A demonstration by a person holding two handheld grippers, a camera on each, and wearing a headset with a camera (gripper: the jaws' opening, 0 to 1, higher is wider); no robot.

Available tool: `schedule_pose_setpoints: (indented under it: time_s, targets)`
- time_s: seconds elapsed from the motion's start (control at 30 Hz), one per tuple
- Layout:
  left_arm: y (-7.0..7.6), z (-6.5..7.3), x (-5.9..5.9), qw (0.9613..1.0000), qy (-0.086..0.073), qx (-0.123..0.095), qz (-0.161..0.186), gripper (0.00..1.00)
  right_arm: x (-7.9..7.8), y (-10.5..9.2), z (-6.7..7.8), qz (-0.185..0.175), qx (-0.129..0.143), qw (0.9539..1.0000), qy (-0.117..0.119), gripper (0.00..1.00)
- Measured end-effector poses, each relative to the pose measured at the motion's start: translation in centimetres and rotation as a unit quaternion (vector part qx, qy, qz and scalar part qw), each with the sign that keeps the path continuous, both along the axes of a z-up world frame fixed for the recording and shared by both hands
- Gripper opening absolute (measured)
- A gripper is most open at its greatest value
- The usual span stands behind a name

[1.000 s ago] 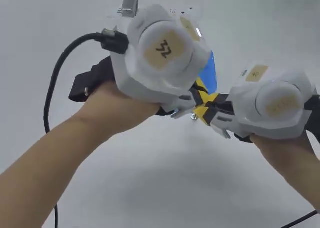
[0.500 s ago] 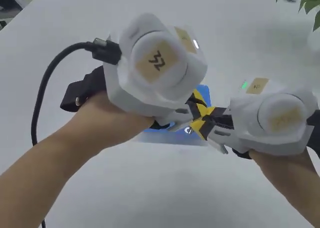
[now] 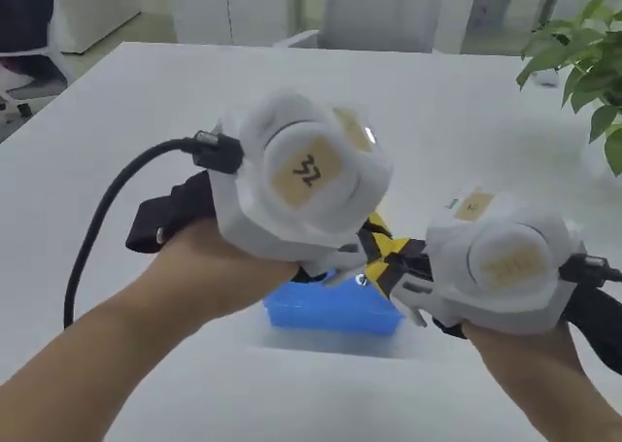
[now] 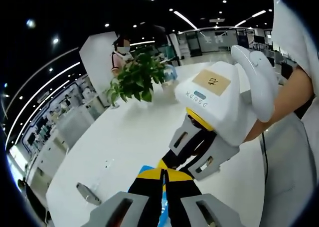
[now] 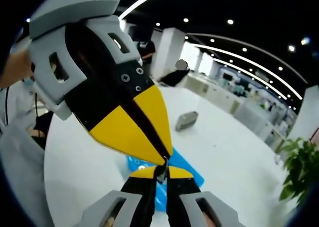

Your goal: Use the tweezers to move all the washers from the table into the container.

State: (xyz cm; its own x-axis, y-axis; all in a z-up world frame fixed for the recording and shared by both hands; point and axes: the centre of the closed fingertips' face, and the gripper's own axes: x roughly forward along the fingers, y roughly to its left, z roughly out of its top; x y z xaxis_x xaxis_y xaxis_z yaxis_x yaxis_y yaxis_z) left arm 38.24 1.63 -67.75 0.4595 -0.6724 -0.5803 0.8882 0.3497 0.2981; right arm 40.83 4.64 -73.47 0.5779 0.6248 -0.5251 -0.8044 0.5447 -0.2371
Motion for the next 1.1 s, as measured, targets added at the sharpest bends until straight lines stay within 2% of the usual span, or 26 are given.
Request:
schedule_pose_setpoints:
  time_s: [0.2, 0.53, 0.73, 0.87, 0.93, 1.03, 1.1]
  targets:
    - [0.1, -1.9, 0.7, 0.9999, 0.007, 0.011, 0.007, 0.00, 0.6, 0.1, -1.9, 0.001, -0.008, 0.9999, 0.013, 0.02]
    - [0.0, -4.8, 1.0, 0.9991, 0.033, 0.021, 0.017, 0.00, 0.7, -0.2, -5.0, -0.003, -0.016, 0.9986, 0.050, 0.03]
    - [-0.1, -5.6, 1.1, 0.9987, 0.037, 0.030, 0.016, 0.00, 0.8, -0.1, -5.8, -0.001, -0.027, 0.9980, 0.057, 0.03]
    - [0.1, -6.0, 1.0, 0.9984, 0.040, 0.038, 0.013, 0.00, 0.7, -0.2, -6.2, -0.002, -0.034, 0.9975, 0.062, 0.03]
    - [0.0, -5.8, 0.9, 0.9983, 0.041, 0.040, 0.011, 0.00, 0.6, -0.3, -6.2, -0.003, -0.037, 0.9976, 0.058, 0.03]
    - [0.0, -5.1, 0.6, 0.9985, 0.035, 0.042, 0.006, 0.00, 0.4, -0.3, -5.5, -0.006, -0.030, 0.9980, 0.055, 0.04]
    - [0.0, -4.2, 0.1, 0.9989, 0.025, 0.040, 0.002, 0.00, 0.0, -0.4, -4.4, -0.008, -0.020, 0.9986, 0.048, 0.04]
